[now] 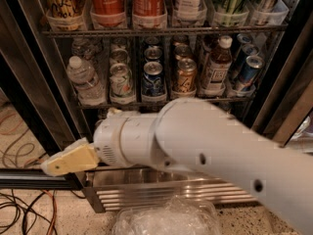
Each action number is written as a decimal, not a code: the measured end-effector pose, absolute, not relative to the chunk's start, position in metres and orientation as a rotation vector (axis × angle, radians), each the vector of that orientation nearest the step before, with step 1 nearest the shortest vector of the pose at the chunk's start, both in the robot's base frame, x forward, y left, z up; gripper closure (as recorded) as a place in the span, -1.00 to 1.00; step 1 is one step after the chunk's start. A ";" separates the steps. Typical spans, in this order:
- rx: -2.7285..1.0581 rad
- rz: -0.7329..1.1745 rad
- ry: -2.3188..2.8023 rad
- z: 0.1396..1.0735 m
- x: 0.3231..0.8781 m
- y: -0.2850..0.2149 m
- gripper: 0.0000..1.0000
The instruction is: Pick water bottle from middle shelf of fridge
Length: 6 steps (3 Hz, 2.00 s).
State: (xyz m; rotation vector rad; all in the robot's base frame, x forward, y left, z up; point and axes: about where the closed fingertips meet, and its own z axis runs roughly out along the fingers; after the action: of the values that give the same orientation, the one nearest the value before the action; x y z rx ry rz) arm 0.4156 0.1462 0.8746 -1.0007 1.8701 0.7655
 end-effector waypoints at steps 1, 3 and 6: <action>-0.844 0.801 1.866 0.861 0.418 0.167 -1.00; -0.659 0.874 1.786 0.851 0.433 0.204 -1.00; -0.575 0.880 1.760 0.860 0.434 0.222 -1.00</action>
Offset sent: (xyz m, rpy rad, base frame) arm 0.0313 0.0810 -0.0261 0.2993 -0.0964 -0.3417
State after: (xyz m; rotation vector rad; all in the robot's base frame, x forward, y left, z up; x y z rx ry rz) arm 0.4340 0.2222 0.8603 -0.5749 1.7600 0.8804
